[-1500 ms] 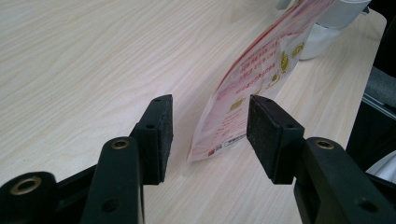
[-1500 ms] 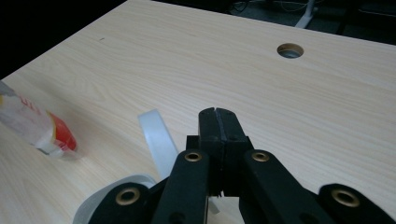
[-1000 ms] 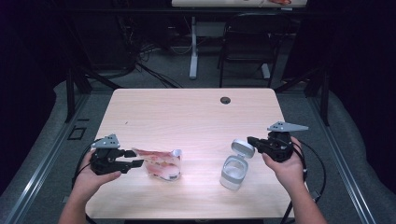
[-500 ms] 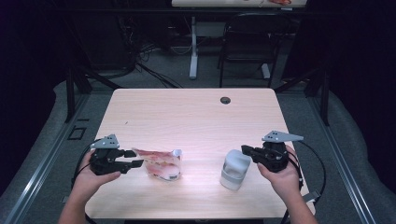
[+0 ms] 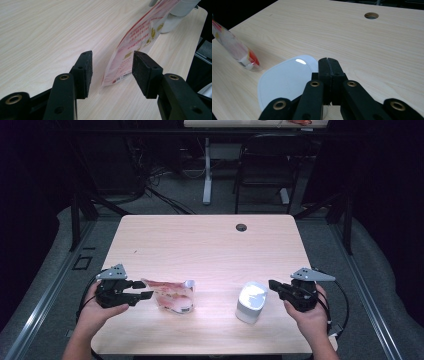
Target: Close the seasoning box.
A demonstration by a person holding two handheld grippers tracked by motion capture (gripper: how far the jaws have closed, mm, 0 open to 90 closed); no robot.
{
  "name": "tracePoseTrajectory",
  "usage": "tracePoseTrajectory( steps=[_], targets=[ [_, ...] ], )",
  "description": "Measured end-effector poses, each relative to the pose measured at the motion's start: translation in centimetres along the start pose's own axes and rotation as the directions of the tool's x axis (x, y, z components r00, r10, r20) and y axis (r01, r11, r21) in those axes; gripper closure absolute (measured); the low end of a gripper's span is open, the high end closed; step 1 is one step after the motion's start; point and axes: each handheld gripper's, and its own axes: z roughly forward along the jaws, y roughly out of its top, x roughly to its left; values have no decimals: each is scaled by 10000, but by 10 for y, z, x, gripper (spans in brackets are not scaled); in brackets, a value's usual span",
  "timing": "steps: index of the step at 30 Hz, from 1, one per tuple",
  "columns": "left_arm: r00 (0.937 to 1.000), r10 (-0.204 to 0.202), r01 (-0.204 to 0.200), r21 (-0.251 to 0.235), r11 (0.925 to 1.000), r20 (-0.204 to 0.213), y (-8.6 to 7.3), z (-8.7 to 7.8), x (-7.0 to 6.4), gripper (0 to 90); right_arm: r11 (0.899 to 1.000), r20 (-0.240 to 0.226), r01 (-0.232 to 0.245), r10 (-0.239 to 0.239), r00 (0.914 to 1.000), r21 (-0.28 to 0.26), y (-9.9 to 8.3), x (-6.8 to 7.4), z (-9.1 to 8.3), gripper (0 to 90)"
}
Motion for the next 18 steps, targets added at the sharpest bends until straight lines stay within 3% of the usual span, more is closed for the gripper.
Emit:
tracePoseTrajectory(
  steps=[9,18],
  targets=[
    [10000,22,-22,-43,10000,-31,0,-1,0,507,9990,795,-433,442,9959,-127,-22,-18,-7,896],
    [10000,-35,35,-31,10000,-44,-1,-1,1,504,9915,1069,-1263,1291,9859,-325,-45,-34,-7,897]
  ],
)
